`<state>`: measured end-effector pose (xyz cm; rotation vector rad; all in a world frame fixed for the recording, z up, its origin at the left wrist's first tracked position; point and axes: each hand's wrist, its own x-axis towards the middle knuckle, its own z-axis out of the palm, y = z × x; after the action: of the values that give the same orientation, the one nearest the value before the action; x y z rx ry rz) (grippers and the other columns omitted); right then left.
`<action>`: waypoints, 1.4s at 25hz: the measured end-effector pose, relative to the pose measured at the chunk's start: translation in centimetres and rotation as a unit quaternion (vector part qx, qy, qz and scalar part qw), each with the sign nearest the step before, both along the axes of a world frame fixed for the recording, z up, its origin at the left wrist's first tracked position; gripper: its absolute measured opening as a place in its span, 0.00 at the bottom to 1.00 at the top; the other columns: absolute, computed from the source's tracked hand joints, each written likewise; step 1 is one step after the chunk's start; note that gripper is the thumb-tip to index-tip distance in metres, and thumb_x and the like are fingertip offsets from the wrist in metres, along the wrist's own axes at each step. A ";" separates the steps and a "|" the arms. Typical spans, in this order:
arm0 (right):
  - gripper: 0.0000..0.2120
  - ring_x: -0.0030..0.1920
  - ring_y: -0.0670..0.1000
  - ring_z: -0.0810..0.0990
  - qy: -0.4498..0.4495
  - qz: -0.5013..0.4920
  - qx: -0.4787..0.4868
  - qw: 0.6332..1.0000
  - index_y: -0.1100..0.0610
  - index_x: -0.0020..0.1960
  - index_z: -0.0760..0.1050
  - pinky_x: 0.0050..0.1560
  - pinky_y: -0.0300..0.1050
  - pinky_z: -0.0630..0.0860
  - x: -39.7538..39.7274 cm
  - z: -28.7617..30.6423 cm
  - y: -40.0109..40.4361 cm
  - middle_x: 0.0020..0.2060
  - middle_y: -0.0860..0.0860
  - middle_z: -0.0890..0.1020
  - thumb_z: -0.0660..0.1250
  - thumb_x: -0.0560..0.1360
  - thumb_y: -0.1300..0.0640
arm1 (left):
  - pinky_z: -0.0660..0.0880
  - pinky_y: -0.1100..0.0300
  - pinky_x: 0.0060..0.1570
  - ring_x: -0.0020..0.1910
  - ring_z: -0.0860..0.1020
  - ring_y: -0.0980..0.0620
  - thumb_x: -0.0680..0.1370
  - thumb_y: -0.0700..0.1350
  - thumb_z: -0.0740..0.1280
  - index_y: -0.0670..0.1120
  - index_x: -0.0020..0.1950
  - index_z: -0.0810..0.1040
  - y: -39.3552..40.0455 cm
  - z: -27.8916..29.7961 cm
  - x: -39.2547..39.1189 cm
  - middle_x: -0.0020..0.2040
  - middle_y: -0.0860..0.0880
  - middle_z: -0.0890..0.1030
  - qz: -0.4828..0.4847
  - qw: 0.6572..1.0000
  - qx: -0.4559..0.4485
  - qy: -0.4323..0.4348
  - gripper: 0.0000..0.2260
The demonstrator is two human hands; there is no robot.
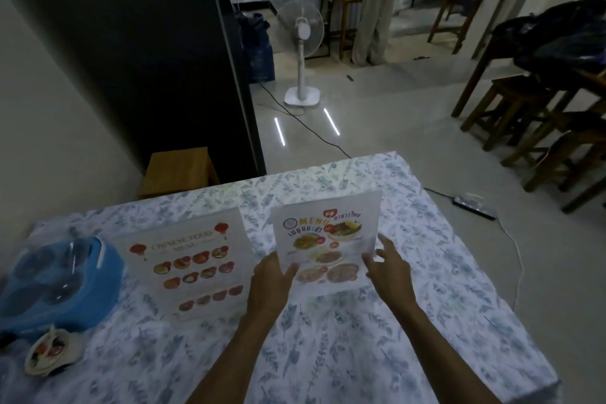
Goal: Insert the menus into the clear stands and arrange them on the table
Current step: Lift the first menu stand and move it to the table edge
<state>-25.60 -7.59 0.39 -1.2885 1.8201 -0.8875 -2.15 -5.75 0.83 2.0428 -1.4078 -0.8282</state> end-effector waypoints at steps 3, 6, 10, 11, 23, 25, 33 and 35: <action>0.20 0.53 0.52 0.86 0.011 0.049 -0.059 0.997 0.54 0.68 0.76 0.42 0.32 0.78 -0.7 0.0 -2.7 0.56 0.53 0.86 0.68 0.78 0.48 | 0.81 0.52 0.48 0.52 0.83 0.45 0.78 0.52 0.71 0.43 0.62 0.78 -2.5 0.8 -1.0 0.56 0.44 0.84 0.033 0.999 0.005 -0.005 0.18; 0.17 0.51 0.50 0.86 -0.011 0.053 -0.061 0.997 0.52 0.65 0.77 0.35 0.27 0.77 -1.7 1.1 -6.1 0.52 0.53 0.87 0.69 0.78 0.49 | 0.81 0.52 0.49 0.52 0.84 0.45 0.78 0.50 0.72 0.42 0.62 0.78 -5.9 2.1 -1.9 0.56 0.43 0.85 0.047 0.999 -0.006 -0.009 0.17; 0.17 0.41 0.41 0.84 -0.018 0.054 -0.082 0.995 0.51 0.65 0.77 0.33 0.24 0.76 -4.1 2.7 -11.2 0.51 0.53 0.87 0.69 0.78 0.48 | 0.78 0.56 0.47 0.54 0.83 0.45 0.79 0.51 0.71 0.44 0.63 0.78 -10.8 4.2 -4.4 0.58 0.45 0.84 0.053 0.998 -0.027 -0.027 0.17; 0.17 0.39 0.37 0.81 -0.012 0.054 -0.089 0.994 0.51 0.65 0.77 0.33 0.24 0.75 -4.9 3.0 -12.6 0.50 0.53 0.87 0.69 0.78 0.48 | 0.78 0.57 0.47 0.54 0.83 0.45 0.79 0.52 0.70 0.44 0.64 0.78 -12.1 4.6 -5.2 0.58 0.45 0.84 0.048 0.998 -0.033 -0.028 0.17; 0.16 0.50 0.50 0.85 0.056 0.047 -0.132 0.989 0.53 0.63 0.77 0.43 0.40 0.79 -15.5 4.2 -32.9 0.53 0.53 0.87 0.68 0.78 0.47 | 0.82 0.50 0.46 0.51 0.83 0.41 0.79 0.56 0.69 0.41 0.62 0.77 -31.1 4.3 -15.6 0.56 0.41 0.84 0.024 0.995 -0.074 -0.064 0.21; 0.17 0.51 0.50 0.85 0.056 0.055 -0.126 0.989 0.52 0.64 0.76 0.45 0.42 0.81 -16.3 3.3 -35.5 0.53 0.53 0.86 0.67 0.78 0.46 | 0.81 0.50 0.46 0.51 0.83 0.40 0.79 0.55 0.69 0.40 0.61 0.77 -33.3 3.3 -16.7 0.55 0.40 0.84 0.029 0.996 -0.062 -0.063 0.20; 0.16 0.49 0.54 0.86 0.019 0.052 -0.078 0.995 0.53 0.63 0.73 0.45 0.49 0.84 -17.2 -1.8 -41.0 0.54 0.55 0.85 0.66 0.80 0.47 | 0.78 0.51 0.42 0.48 0.82 0.38 0.80 0.52 0.68 0.38 0.55 0.75 -38.5 0.2 -18.2 0.51 0.38 0.83 0.028 0.995 -0.028 -0.087 0.17; 0.16 0.46 0.55 0.86 0.024 0.051 -0.069 0.996 0.54 0.63 0.72 0.44 0.51 0.84 -17.0 -2.2 -41.2 0.53 0.56 0.85 0.64 0.80 0.46 | 0.78 0.51 0.43 0.48 0.82 0.38 0.81 0.52 0.67 0.38 0.56 0.75 -38.9 -0.1 -17.9 0.52 0.39 0.83 0.026 0.995 -0.026 -0.091 0.16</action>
<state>-42.55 -48.80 -1.84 -1.4862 1.7376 -0.9486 -20.10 -44.68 0.76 2.1507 -1.4488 -0.5900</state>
